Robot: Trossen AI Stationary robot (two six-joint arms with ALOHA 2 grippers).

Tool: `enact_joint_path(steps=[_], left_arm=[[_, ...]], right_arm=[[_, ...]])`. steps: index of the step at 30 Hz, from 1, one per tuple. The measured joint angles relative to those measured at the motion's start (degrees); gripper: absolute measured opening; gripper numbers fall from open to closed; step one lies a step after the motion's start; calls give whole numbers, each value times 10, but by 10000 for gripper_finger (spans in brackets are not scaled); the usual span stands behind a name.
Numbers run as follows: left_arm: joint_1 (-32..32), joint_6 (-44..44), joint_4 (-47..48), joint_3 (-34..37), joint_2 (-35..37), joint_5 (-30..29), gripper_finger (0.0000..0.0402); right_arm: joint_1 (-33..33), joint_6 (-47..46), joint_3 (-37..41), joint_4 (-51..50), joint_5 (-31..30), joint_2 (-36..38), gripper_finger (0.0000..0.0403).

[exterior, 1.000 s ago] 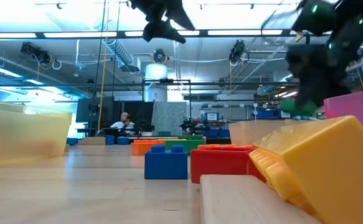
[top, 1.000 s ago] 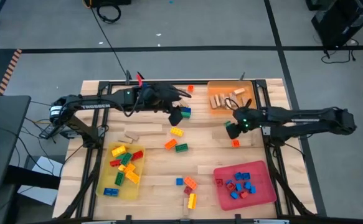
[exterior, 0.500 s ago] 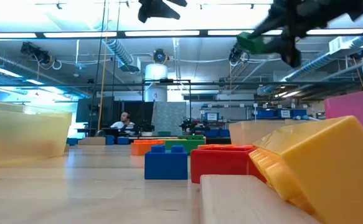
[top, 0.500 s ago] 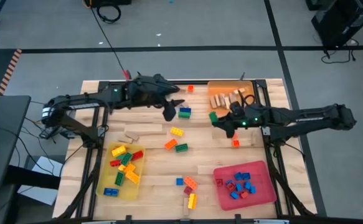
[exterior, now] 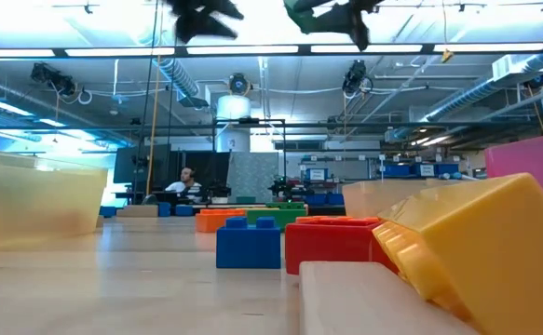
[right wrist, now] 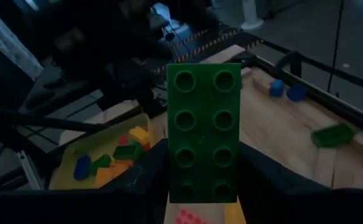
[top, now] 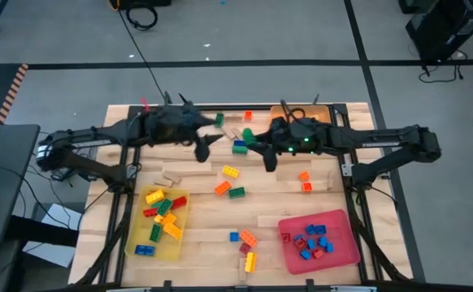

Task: Sort blocks by size
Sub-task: Put the large green game piece into the yellow bin

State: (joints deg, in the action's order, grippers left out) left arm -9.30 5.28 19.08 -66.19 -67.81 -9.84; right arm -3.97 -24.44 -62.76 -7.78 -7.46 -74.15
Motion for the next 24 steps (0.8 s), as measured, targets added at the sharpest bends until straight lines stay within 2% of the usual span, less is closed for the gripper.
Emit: enact_joint_path(steps=[5,7,9,14,19,24], left_arm=[[0,58,-142,164,99,42,248],[0,75,-217,209,128,56,248],[0,92,-249,249,153,63,248],[0,131,-324,291,175,63,248],[2,132,-335,293,163,91,248],[1,132,-339,293,160,124,248]], right_arm=[[0,9,-41,5,24,-57,154],[0,13,-59,1,38,-82,154],[0,24,-80,23,49,-109,154],[0,32,-141,29,78,-172,154],[0,43,-203,23,102,-226,154],[-1,48,-226,26,108,-242,154]])
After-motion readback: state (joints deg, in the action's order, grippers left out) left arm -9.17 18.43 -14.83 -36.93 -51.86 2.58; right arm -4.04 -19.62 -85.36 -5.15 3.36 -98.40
